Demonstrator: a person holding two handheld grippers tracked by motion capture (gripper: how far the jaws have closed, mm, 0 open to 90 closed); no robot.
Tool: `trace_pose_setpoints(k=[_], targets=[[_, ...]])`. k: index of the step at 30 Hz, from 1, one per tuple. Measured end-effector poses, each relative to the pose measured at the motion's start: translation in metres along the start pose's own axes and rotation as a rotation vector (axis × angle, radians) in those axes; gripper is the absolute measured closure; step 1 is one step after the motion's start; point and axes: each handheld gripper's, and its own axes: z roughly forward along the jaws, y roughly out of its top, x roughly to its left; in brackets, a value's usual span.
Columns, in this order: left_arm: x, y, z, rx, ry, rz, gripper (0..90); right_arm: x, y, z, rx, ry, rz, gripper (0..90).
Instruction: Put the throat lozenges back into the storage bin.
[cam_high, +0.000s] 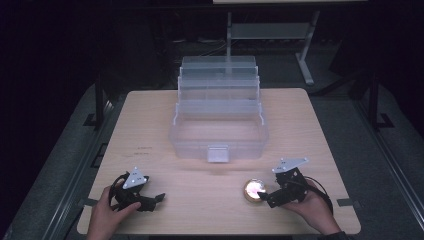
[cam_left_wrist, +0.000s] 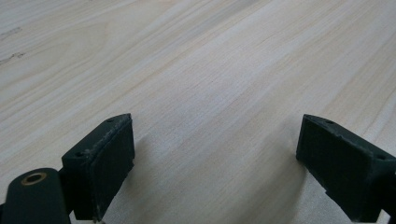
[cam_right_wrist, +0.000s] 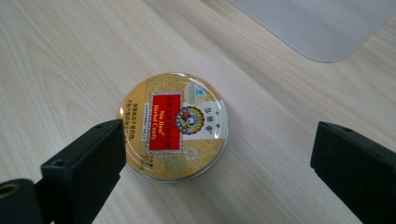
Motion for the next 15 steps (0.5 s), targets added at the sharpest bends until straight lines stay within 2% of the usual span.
trace_pose_setpoints(k=[15], targets=[[0.0, 0.0, 0.0, 0.0, 0.001, 0.0, 10.6, 0.011, 0.007, 0.014, 0.022, 0.034, -0.021, 3.0]])
